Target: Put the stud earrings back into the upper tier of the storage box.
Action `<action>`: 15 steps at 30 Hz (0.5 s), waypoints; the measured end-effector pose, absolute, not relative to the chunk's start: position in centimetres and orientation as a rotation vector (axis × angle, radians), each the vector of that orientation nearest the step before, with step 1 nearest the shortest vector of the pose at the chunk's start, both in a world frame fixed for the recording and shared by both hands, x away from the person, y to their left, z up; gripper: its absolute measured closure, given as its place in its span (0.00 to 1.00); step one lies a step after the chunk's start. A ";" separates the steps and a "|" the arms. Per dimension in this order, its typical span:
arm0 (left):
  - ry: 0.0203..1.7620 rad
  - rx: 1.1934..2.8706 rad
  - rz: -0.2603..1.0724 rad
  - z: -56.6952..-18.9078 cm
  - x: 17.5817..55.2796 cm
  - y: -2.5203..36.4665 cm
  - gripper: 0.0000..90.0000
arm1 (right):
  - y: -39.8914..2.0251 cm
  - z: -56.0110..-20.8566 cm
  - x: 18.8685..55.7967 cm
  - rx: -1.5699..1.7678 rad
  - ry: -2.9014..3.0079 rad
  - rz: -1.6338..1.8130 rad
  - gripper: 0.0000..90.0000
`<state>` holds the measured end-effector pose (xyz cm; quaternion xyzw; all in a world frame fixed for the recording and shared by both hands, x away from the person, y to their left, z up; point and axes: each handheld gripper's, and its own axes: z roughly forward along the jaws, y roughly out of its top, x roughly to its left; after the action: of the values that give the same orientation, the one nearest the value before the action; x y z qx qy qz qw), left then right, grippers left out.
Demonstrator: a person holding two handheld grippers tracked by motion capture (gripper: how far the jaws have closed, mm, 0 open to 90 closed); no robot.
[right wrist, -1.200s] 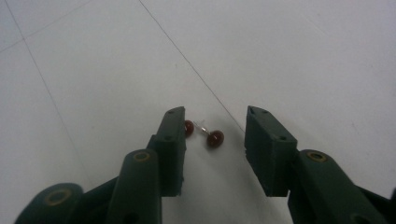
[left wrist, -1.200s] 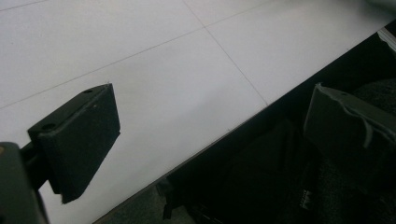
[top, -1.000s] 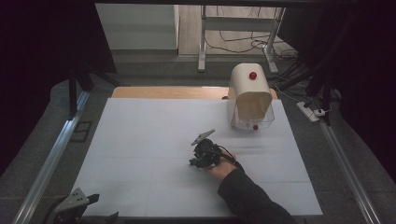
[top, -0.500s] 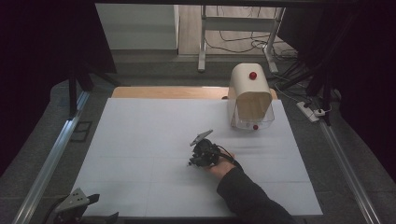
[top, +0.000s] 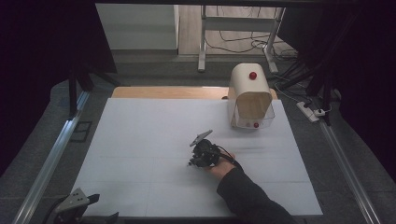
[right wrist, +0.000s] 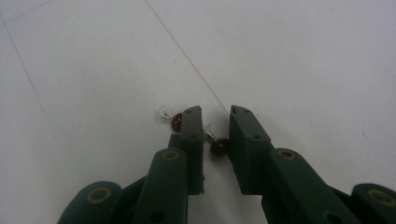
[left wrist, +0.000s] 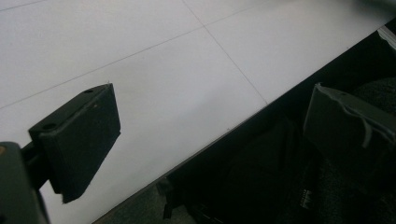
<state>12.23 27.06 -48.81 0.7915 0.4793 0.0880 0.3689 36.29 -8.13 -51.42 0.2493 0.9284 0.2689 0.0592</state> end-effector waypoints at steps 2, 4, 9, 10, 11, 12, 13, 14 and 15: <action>1.231 2.032 0.227 -48.8 12.2 27.1 0.05 | -8.2 -51.4 36.3 0.753 2.812 0.815 0.83; 1.231 2.031 0.225 -48.8 12.2 27.1 0.05 | -8.2 -51.4 36.3 0.755 2.810 0.815 0.83; 1.232 2.030 0.226 -48.8 12.2 27.1 0.05 | -8.3 -51.1 36.2 0.760 2.803 0.828 0.83; 1.232 2.030 0.226 -48.8 12.2 27.1 0.05 | -8.4 -51.0 36.2 0.760 2.802 0.829 0.83; 1.232 2.030 0.226 -48.8 12.2 27.1 0.05 | -8.4 -50.9 36.2 0.757 2.798 0.837 0.83; 1.232 2.030 0.226 -48.8 12.2 27.1 0.05 | -8.5 -50.8 36.2 0.756 2.797 0.841 0.83; 1.234 2.030 0.226 -48.8 12.2 27.1 0.05 | -8.5 -50.7 36.2 0.762 2.798 0.845 0.83; 1.233 2.030 0.226 -48.8 12.2 27.1 0.05 | -8.6 -50.6 36.2 0.758 2.797 0.854 0.83; 1.234 2.030 0.226 -48.8 12.2 27.1 0.05 | -8.6 -50.5 36.2 0.762 2.795 0.863 0.83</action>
<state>12.24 27.08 -48.81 0.7906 0.4807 0.0882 0.3689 36.18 -8.62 -50.47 0.2516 0.9230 0.2851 0.0594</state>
